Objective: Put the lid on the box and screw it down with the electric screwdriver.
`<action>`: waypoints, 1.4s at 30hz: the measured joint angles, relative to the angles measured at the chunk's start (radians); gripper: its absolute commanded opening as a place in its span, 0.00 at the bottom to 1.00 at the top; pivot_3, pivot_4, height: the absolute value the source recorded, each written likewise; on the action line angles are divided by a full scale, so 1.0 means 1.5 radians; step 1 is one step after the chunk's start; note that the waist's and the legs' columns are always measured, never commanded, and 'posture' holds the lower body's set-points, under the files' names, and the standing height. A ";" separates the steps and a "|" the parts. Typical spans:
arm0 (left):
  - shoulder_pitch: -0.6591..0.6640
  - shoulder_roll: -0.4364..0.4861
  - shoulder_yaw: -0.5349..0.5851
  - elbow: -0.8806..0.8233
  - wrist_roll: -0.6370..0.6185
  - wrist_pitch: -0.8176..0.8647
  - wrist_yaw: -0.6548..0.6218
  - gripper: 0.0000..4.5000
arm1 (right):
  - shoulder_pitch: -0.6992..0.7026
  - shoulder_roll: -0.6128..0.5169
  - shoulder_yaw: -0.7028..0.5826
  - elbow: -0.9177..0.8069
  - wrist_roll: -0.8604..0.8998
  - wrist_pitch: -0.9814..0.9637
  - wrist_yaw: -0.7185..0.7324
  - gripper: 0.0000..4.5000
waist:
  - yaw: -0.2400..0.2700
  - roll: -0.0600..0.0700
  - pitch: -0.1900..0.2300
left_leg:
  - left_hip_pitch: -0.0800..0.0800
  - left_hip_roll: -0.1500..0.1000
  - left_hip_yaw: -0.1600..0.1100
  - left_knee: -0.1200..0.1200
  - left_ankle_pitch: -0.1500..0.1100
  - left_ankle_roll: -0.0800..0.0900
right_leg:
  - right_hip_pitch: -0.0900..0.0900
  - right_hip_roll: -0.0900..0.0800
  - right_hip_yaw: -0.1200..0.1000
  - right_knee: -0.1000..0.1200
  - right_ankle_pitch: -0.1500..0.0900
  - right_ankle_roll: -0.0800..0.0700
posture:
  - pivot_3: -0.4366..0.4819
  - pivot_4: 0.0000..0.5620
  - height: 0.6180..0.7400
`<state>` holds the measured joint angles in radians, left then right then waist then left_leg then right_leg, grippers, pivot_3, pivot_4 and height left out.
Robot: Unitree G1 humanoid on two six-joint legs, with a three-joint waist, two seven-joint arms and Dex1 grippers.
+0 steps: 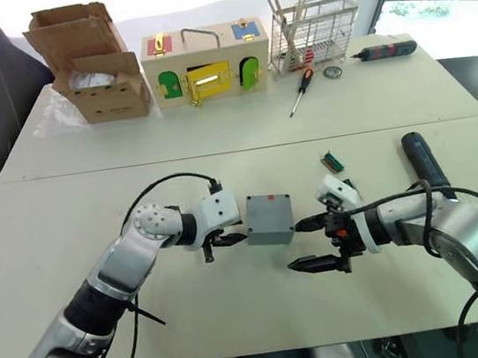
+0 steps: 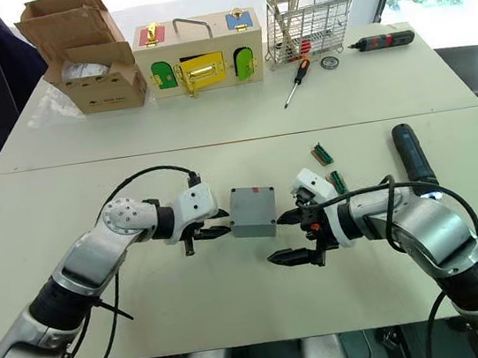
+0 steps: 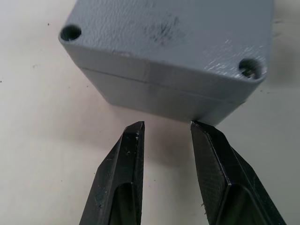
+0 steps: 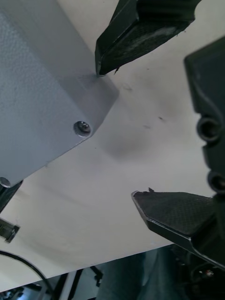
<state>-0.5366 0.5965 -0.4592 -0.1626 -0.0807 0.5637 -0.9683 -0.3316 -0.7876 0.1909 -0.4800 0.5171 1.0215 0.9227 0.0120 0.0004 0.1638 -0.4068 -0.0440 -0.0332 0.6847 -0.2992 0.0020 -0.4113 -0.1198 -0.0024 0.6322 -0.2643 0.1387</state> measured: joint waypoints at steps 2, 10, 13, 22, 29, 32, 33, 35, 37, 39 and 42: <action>-0.017 -0.021 0.000 0.036 0.019 -0.022 0.008 0.34 | -0.003 0.006 0.001 0.000 0.000 0.009 -0.008 0.99 | 0.001 0.000 0.000 | 0.000 0.000 0.000 0.000 0.000 0.000 | 0.000 0.000 0.000 0.000 0.000 0.000 | 0.48 0.27 0.92; -0.046 -0.064 0.010 0.100 0.065 -0.066 0.042 0.34 | 0.001 0.030 0.028 -0.025 0.023 0.042 -0.018 0.99 | 0.000 -0.001 -0.001 | 0.000 0.000 0.000 0.000 0.000 0.000 | 0.000 0.000 0.000 0.000 0.000 0.000 | 0.48 0.27 0.92; -0.041 -0.051 0.007 0.095 0.073 -0.080 0.033 0.34 | 0.006 -0.007 0.023 -0.045 0.024 0.032 -0.014 0.99 | 0.000 -0.001 -0.001 | 0.000 0.000 0.000 0.000 0.000 0.000 | 0.000 0.000 0.000 0.000 0.000 0.000 | 0.48 0.27 0.92; 0.012 0.031 0.025 0.007 0.069 -0.059 -0.006 0.34 | -0.014 -0.098 0.032 0.026 -0.050 -0.078 0.018 0.99 | -0.003 -0.001 0.000 | 0.000 0.000 0.000 0.000 0.000 0.000 | 0.000 0.000 0.000 0.000 0.000 0.000 | 0.48 0.27 0.92; 0.078 0.066 0.041 -0.108 0.019 0.029 -0.042 0.34 | -0.099 -0.039 0.083 0.173 -0.145 -0.222 0.048 0.99 | -0.003 -0.001 0.000 | 0.000 0.001 0.000 -0.001 0.000 0.000 | -0.001 0.000 0.000 0.000 0.000 0.000 | 0.48 0.27 0.92; 0.079 0.026 0.040 -0.106 0.017 0.044 -0.017 0.34 | -0.105 -0.014 0.103 0.182 -0.153 -0.244 0.068 0.99 | 0.002 -0.001 0.000 | 0.000 0.000 0.000 0.000 0.000 0.000 | 0.000 0.000 0.000 0.000 0.000 0.000 | 0.48 0.27 0.92; 0.079 0.015 0.040 -0.103 0.017 0.045 -0.008 0.34 | -0.106 -0.011 0.105 0.182 -0.153 -0.248 0.074 0.99 | 0.002 -0.001 0.000 | 0.000 0.000 0.000 0.000 0.000 0.000 | 0.000 0.000 0.000 0.000 0.000 0.000 | 0.48 0.27 0.92; 0.072 -0.004 0.040 -0.088 0.021 0.045 0.012 0.34 | -0.107 -0.013 0.105 0.179 -0.152 -0.246 0.087 0.99 | 0.001 -0.001 0.000 | 0.000 0.000 0.000 0.000 0.000 0.000 | 0.000 0.000 0.000 0.000 0.000 0.000 | 0.48 0.27 0.92; 0.059 -0.021 0.039 -0.061 0.035 0.044 0.038 0.34 | -0.102 -0.013 0.103 0.163 -0.151 -0.237 0.097 0.99 | 0.000 -0.002 0.000 | 0.000 0.000 0.000 0.000 0.000 0.000 | 0.000 0.000 0.000 0.000 0.000 0.000 | 0.48 0.27 0.92; 0.047 -0.033 0.037 -0.042 0.043 0.038 0.052 0.34 | -0.093 -0.015 0.098 0.154 -0.148 -0.223 0.098 0.99 | 0.000 -0.002 0.000 | 0.000 0.000 0.000 0.000 0.000 0.000 | 0.000 0.000 0.000 0.000 0.000 0.000 | 0.48 0.27 0.92; 0.033 -0.055 0.036 -0.013 0.053 0.029 0.075 0.34 | -0.080 -0.016 0.089 0.131 -0.145 -0.198 0.098 0.99 | 0.001 -0.002 0.000 | 0.000 0.000 0.000 0.000 0.000 0.000 | 0.000 0.000 0.000 0.000 0.000 0.000 | 0.48 0.27 0.92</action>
<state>-0.4876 0.5145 -0.4053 -0.1821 -0.0010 0.6070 -0.8561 -0.4513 -0.8122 0.3251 -0.2838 0.2992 0.7238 1.0697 0.0135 -0.0021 0.1633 -0.4070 -0.0439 -0.0335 0.6848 -0.2990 0.0014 -0.4115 -0.1197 -0.0026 0.6325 -0.2642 0.1387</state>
